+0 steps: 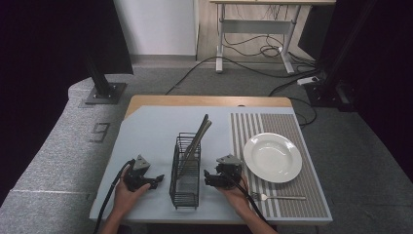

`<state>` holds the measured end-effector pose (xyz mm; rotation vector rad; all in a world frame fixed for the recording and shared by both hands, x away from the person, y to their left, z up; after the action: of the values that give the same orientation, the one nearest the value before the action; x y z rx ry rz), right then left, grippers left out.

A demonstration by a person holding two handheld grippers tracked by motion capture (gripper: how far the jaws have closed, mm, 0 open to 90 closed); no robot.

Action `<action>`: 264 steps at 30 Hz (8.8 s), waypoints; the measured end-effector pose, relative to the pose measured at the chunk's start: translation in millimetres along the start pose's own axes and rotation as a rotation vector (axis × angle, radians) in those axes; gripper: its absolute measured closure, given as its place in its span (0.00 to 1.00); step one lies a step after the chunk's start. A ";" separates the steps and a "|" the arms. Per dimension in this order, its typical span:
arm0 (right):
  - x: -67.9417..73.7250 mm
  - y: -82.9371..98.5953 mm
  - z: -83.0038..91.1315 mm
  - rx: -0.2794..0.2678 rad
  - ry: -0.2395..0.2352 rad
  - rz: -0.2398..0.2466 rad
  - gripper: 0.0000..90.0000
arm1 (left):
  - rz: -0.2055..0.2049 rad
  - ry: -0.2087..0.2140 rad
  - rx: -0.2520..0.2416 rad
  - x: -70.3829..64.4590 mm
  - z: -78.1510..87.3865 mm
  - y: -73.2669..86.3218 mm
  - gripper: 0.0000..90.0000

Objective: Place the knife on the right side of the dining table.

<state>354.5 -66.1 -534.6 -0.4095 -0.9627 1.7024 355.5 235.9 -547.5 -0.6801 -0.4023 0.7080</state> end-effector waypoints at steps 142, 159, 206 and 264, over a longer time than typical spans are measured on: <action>-67.5 -182.7 117.4 -0.589 -0.211 -0.094 0.93 | 0.001 0.000 -0.001 0.0 -0.1 0.0 0.23; -99.1 -178.0 75.5 -0.542 -0.120 -0.106 0.93 | -0.002 -0.002 -0.001 0.0 0.0 0.0 0.23; -152.6 -160.3 4.9 -0.383 0.024 -0.081 0.91 | -0.003 -0.003 -0.001 -0.2 0.0 0.0 0.23; -213.7 -158.1 -19.9 -0.380 -0.024 -0.338 0.89 | -0.003 -0.003 -0.002 -0.2 0.0 0.0 0.23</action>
<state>544.6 -240.2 -466.4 -0.4442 -1.2999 1.2233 355.4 235.7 -547.6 -0.6800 -0.4068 0.7063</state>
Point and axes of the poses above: each handheld gripper's, and its own axes: z roughly backward along the jaws, y roughly out of its underside, x roughly to its left, the point moved 3 cm from there along -z, roughly forward along the jaws, and after that the axes turned 8 degrees about -z, right-handed, at the moved point
